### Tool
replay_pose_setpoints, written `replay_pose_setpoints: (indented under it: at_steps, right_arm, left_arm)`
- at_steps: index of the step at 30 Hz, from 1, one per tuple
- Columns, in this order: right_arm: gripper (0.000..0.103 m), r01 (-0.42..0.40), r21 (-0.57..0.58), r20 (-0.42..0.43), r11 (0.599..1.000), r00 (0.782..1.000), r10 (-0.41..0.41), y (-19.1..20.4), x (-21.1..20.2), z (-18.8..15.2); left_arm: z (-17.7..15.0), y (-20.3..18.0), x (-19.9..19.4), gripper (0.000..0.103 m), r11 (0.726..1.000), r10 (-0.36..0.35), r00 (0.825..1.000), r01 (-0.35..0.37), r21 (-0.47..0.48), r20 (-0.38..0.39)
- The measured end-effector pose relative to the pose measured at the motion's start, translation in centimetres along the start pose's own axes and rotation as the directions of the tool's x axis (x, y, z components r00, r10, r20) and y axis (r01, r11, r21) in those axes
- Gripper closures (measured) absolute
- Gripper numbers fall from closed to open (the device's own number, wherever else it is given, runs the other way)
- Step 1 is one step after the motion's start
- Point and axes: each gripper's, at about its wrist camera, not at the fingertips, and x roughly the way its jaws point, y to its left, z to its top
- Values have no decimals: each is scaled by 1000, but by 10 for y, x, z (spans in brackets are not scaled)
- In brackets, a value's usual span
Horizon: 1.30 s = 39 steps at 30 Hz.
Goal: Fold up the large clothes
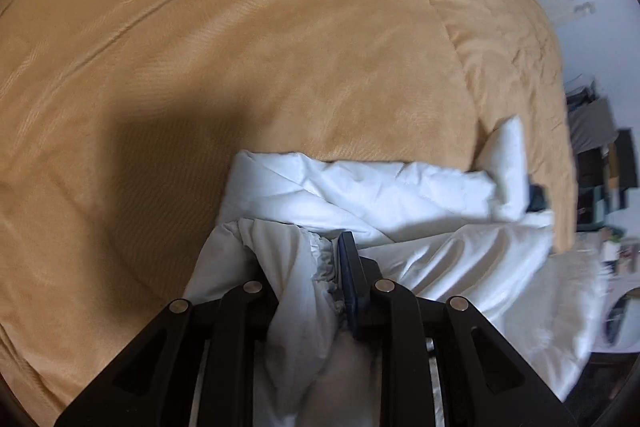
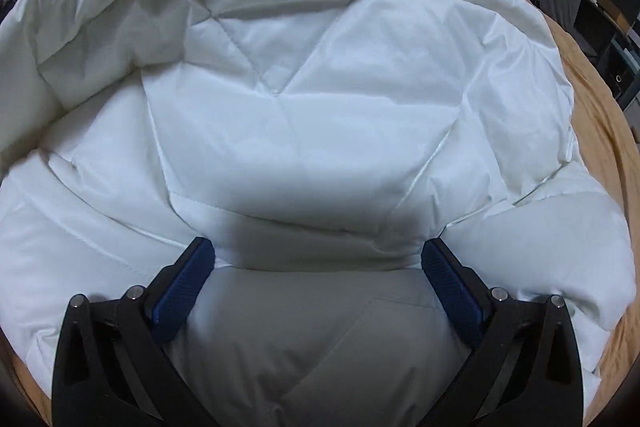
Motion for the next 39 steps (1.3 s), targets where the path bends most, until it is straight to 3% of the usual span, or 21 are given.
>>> replay_pose_setpoints:
  at_steps: [3, 4, 5, 6, 7, 8, 9, 12, 16, 20, 22, 24, 26, 28, 34, 37, 39]
  right_arm:
    - [0, 11, -3, 12, 1000, 1000, -11, -1, 3, -6]
    - [0, 16, -4, 13, 1000, 1000, -16, -1, 5, -8]
    - [0, 21, -7, 13, 1000, 1000, -21, -1, 7, -8]
    - [0, 25, -11, 12, 1000, 1000, -25, -4, 5, -13]
    - [0, 28, -11, 10, 1000, 1000, -27, -4, 6, -13]
    - [0, 27, -10, 8, 1000, 1000, -27, -4, 7, -12]
    - [0, 28, -11, 8, 1000, 1000, -27, -3, 8, -13]
    - [0, 31, -12, 12, 999, 999, -31, -4, 10, -14]
    - [0, 33, -12, 15, 999, 999, -32, -2, 9, -16]
    - [0, 33, -14, 17, 999, 999, -33, -3, 7, -15]
    - [0, 32, -14, 20, 999, 999, -32, -2, 4, -16]
    - [0, 34, -12, 24, 999, 999, -33, -1, 3, -17]
    - [0, 31, -8, 28, 999, 999, -31, 0, -1, -17]
    - [0, 18, -8, 30, 1000, 999, -18, 0, -7, -17]
    - [1, 35, 55, 102, 998, 994, -41, -40, -54, -34]
    - [1, 11, 127, 119, 992, 993, -26, -70, -66, -46]
    - [1, 28, 137, 102, 990, 994, -42, -78, -55, -51]
  left_arm:
    - [11, 20, -36, 80, 986, -154, 988, 155, -58, 10]
    - [14, 25, -50, 80, 987, -151, 988, 152, -58, 23]
    - [16, 28, -65, 80, 995, -93, 994, 95, -38, 54]
    - [20, 29, -87, 82, 999, 37, 992, -38, 4, 121]
    - [21, 28, -106, 83, 985, 157, 969, -167, 34, 189]
    - [20, 27, -120, 83, 969, 224, 946, -242, 49, 232]
    - [18, 25, -131, 83, 960, 247, 936, -272, 72, 252]
    - [-2, 9, -141, 83, 960, 200, 949, -239, 143, 242]
    - [-47, -42, -113, 83, 931, 137, 959, -211, 300, 249]
    - [-88, -92, -59, 82, 892, 50, 969, -152, 426, 242]
    - [-101, -105, -19, 80, 847, 96, 966, -207, 490, 241]
    - [-103, -98, 22, 80, 801, 190, 945, -306, 515, 267]
    - [-103, -78, 25, 80, 840, 114, 947, -254, 480, 301]
    - [-100, -60, 21, 80, 881, 57, 957, -182, 438, 283]
    - [-106, -38, 16, 80, 868, 82, 935, -237, 436, 346]
    - [-109, -34, 9, 81, 890, 80, 933, -225, 397, 350]
    - [-102, -24, 0, 81, 920, 95, 936, -213, 330, 339]
